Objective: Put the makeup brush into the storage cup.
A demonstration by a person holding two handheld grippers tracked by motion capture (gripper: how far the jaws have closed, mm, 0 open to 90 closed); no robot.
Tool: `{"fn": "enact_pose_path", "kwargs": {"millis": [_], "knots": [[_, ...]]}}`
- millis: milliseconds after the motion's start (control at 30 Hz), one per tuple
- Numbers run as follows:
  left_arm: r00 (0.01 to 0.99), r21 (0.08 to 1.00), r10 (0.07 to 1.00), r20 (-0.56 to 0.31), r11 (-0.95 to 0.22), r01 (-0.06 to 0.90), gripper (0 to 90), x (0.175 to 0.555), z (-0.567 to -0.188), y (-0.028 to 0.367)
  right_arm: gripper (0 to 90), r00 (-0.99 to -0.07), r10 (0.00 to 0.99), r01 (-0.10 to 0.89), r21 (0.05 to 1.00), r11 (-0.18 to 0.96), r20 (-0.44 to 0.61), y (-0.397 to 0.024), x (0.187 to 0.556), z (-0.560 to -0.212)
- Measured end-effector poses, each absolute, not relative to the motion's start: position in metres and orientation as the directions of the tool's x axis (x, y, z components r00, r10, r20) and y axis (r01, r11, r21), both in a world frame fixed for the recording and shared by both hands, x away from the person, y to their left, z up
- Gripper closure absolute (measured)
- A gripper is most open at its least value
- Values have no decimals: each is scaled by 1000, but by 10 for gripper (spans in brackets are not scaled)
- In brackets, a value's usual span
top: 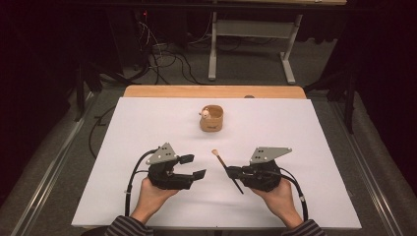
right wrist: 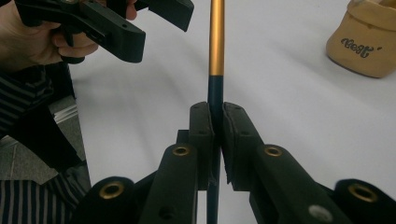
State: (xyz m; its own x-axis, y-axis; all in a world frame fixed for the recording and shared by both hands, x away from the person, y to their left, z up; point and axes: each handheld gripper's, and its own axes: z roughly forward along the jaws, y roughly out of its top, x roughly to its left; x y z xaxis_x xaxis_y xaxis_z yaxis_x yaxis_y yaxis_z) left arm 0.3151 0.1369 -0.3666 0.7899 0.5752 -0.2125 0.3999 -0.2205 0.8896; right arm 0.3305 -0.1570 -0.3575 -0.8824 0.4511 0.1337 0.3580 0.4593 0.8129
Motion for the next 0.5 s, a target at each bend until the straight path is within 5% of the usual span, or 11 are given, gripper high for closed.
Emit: {"fn": "enact_pose_path", "kwargs": {"millis": [500], "knots": [[797, 901, 565, -214, -202, 384, 383, 315, -368, 127, 853, -888, 445, 342, 816, 467, 118, -147, 330, -359]]}}
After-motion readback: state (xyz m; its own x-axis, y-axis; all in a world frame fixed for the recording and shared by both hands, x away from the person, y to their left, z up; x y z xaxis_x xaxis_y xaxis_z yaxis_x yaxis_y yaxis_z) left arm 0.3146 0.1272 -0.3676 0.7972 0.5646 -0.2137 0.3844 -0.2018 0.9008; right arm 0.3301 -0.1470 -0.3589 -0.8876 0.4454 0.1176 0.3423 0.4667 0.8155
